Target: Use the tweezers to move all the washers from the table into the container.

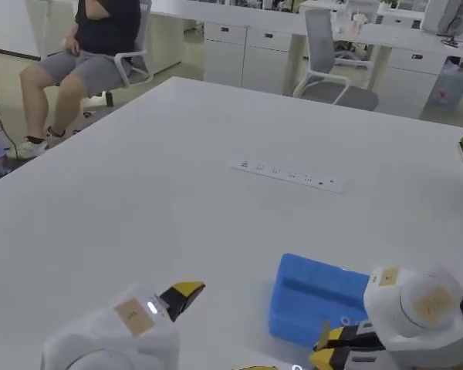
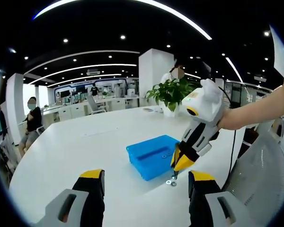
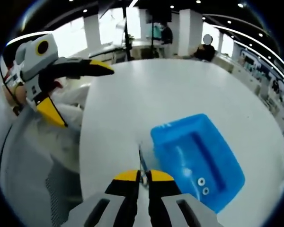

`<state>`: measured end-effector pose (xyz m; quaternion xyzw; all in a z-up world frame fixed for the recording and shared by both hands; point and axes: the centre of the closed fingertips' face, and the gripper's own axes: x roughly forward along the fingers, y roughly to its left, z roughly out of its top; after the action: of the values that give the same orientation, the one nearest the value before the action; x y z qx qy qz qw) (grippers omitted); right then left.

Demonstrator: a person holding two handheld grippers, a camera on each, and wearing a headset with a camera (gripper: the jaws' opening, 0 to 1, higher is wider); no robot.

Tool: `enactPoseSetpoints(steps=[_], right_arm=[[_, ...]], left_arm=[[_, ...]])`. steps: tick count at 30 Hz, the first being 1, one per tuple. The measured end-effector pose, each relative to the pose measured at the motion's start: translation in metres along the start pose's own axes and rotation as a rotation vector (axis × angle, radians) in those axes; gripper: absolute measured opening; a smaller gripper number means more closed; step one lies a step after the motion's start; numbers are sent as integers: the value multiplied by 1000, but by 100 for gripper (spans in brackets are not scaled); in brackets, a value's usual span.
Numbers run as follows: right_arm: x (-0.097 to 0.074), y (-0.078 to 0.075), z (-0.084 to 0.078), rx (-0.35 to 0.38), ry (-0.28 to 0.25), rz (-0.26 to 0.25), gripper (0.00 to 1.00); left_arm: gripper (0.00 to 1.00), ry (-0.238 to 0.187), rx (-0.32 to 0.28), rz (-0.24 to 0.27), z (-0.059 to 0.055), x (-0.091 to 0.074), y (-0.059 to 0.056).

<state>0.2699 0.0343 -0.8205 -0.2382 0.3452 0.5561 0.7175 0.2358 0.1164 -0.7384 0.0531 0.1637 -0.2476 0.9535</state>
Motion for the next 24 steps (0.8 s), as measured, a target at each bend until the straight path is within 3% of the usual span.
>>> enactPoseSetpoints(steps=[6,9,17,24], right_arm=[[-11,-7,2,167,-106,-60,3],[-22,-11,6,228,-147,-54,3],[-47,-19,20,287,-210,-71,3],[-63,-30,37,273,-244,-86,3]], left_arm=[[73,3,2,-4,-1,0,-1],[73,6,4,-7,-1,1,-1],[72,9,7,-13,-2,1,-2],[72,6,4,-15,-1,1,-2]])
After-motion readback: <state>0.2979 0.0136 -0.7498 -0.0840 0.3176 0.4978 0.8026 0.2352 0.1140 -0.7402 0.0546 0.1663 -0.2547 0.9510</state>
